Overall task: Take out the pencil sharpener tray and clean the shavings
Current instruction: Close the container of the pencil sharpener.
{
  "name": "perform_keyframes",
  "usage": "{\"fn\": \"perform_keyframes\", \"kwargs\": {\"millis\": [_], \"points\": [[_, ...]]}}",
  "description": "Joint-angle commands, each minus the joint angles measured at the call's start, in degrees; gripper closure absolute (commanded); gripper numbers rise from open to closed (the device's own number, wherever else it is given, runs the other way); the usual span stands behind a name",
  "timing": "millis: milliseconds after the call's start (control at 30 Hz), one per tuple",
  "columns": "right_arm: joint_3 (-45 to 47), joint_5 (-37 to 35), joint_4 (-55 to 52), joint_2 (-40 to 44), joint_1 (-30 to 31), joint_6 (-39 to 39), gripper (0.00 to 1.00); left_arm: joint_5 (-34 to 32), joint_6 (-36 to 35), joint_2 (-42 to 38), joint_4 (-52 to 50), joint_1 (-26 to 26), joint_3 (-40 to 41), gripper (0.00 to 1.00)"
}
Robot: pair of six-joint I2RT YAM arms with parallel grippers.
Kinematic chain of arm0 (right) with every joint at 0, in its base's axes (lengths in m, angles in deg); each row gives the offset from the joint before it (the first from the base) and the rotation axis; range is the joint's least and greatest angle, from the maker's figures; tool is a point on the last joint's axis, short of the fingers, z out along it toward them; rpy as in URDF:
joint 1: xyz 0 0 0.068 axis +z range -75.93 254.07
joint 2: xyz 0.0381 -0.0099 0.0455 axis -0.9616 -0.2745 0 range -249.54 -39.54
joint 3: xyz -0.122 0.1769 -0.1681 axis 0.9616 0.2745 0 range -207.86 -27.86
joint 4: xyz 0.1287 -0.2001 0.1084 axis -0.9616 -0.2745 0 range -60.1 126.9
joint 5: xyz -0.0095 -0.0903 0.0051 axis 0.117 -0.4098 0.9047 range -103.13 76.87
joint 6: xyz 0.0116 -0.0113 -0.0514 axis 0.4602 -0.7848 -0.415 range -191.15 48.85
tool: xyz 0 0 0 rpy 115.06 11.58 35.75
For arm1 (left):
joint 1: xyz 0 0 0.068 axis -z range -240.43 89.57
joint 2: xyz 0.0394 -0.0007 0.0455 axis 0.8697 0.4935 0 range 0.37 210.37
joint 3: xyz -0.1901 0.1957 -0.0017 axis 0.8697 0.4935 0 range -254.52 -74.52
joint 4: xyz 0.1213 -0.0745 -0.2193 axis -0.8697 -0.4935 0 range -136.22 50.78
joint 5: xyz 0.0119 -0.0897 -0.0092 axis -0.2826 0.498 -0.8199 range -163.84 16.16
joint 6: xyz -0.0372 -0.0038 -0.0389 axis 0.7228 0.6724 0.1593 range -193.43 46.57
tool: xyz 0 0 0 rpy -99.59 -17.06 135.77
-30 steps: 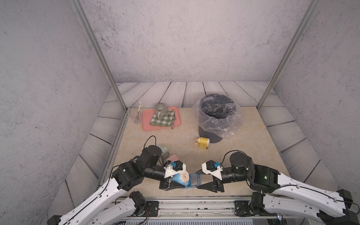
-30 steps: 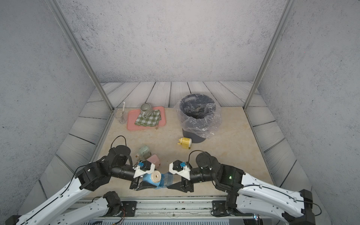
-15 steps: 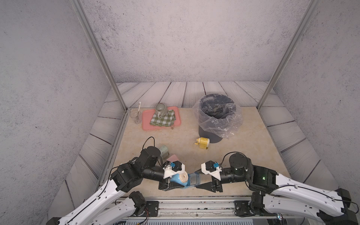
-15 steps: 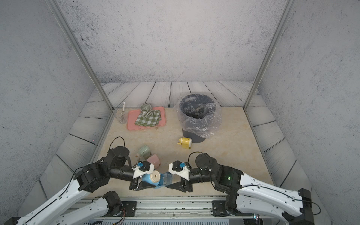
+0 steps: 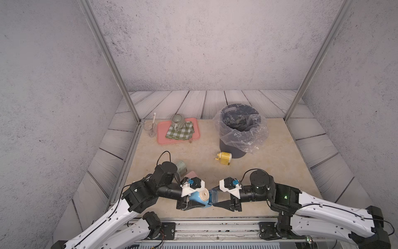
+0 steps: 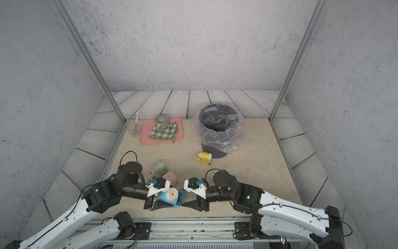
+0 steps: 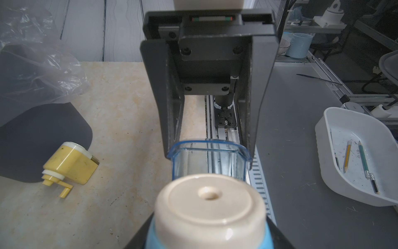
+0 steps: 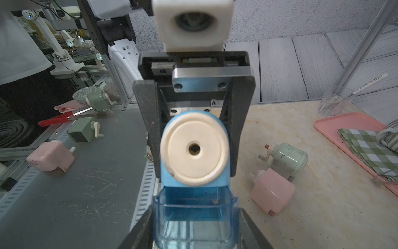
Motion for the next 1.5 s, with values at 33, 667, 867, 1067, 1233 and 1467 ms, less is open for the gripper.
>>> {"fn": "perform_keyframes", "kwargs": {"millis": [33, 667, 867, 1067, 1233, 1467], "points": [[0.3, 1.5, 0.8, -1.3, -0.1, 0.3, 1.0, 3.8, 0.2, -0.4, 4.0, 0.3, -0.5, 1.0], [-4.4, 0.7, -14.2, 2.2, -0.1, -3.8, 0.26, 3.6, -1.0, 0.3, 2.1, 0.3, -1.6, 1.0], [-1.6, 0.0, -14.0, 7.0, -0.2, -1.9, 0.17, 3.6, -1.1, 0.6, 2.2, 0.3, -1.6, 1.0], [-3.8, -2.1, -12.8, 6.4, -0.2, 3.6, 0.27, 3.8, -1.0, 1.0, 2.2, 0.3, -1.8, 1.0], [-7.3, -0.2, -14.7, 2.0, -0.1, 6.2, 0.6, 3.6, -0.8, 1.1, 2.3, 0.3, -1.9, 1.0], [-5.9, 1.1, -11.2, 1.7, -0.1, 7.9, 0.73, 3.5, -0.1, 0.8, 2.7, 0.3, -1.4, 1.0]]}}
